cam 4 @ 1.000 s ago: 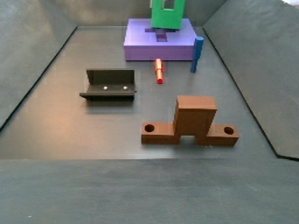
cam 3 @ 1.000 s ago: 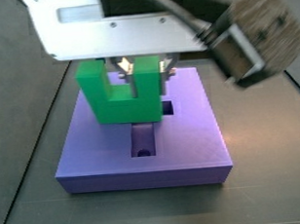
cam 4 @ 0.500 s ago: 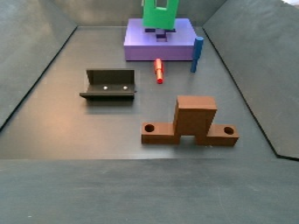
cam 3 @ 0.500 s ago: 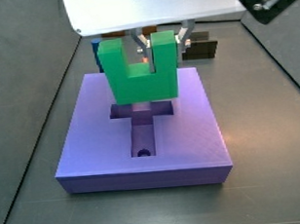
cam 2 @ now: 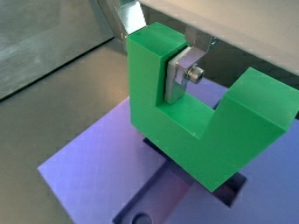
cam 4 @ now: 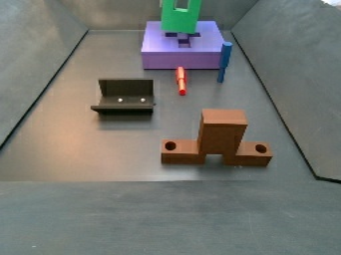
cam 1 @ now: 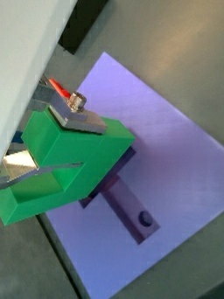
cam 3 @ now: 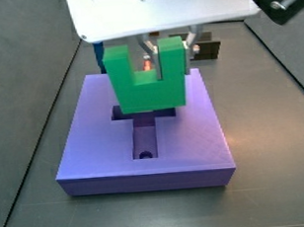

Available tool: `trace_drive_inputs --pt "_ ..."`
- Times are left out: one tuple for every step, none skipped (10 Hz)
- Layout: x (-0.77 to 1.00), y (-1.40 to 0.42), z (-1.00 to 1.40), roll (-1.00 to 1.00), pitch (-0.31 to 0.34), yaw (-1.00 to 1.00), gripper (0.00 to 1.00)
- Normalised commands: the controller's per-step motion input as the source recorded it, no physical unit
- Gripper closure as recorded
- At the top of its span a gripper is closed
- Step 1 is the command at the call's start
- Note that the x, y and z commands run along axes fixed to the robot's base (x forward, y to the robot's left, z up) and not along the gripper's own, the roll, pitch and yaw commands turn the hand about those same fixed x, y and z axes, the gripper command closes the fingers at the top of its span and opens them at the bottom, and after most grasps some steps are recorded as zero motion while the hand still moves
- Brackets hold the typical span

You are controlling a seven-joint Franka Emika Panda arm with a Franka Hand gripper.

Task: Pick up the green object. Move up. Place the green object on the fixture. Regrasp the green object. Move to above the board. Insert the green object.
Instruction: Insert the green object.

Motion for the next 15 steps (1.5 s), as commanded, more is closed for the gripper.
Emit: trace_drive_inputs --pt "0.0 0.01 -0.21 -0.18 0.0 0.04 1.0" --pt "-0.05 0.15 -0.13 -0.14 -0.006 0.01 1.0" --pt "-0.19 0.18 -0.11 -0.1 -0.009 0.0 1.0" --pt "-0.34 0.17 -0.14 -0.16 -0.05 0.0 1.0" --pt "-0.34 0.04 -0.13 -0.25 -0.073 0.0 1.0" --pt "-0.02 -0.11 -0.06 -0.23 -0.036 0.04 1.0" --pt "0.21 -0.23 -0.04 -0.17 0.0 0.05 1.0" --pt "0.27 -0.07 -0.14 -0.16 0.0 0.04 1.0" --pt "0.07 0.02 -0.2 -0.12 -0.003 0.1 1.0" --pt "-0.1 0.2 -0.21 -0.03 -0.043 0.1 1.0" --pt "-0.35 0.18 -0.28 0.0 -0.061 0.03 1.0" --pt "-0.56 0.19 -0.29 0.0 -0.031 -0.01 1.0" --pt "-0.59 0.03 -0.25 0.0 -0.026 0.0 1.0" --pt "-0.25 -0.16 -0.33 0.09 0.013 0.04 1.0" --pt "0.15 -0.25 -0.47 0.25 0.233 0.0 1.0"
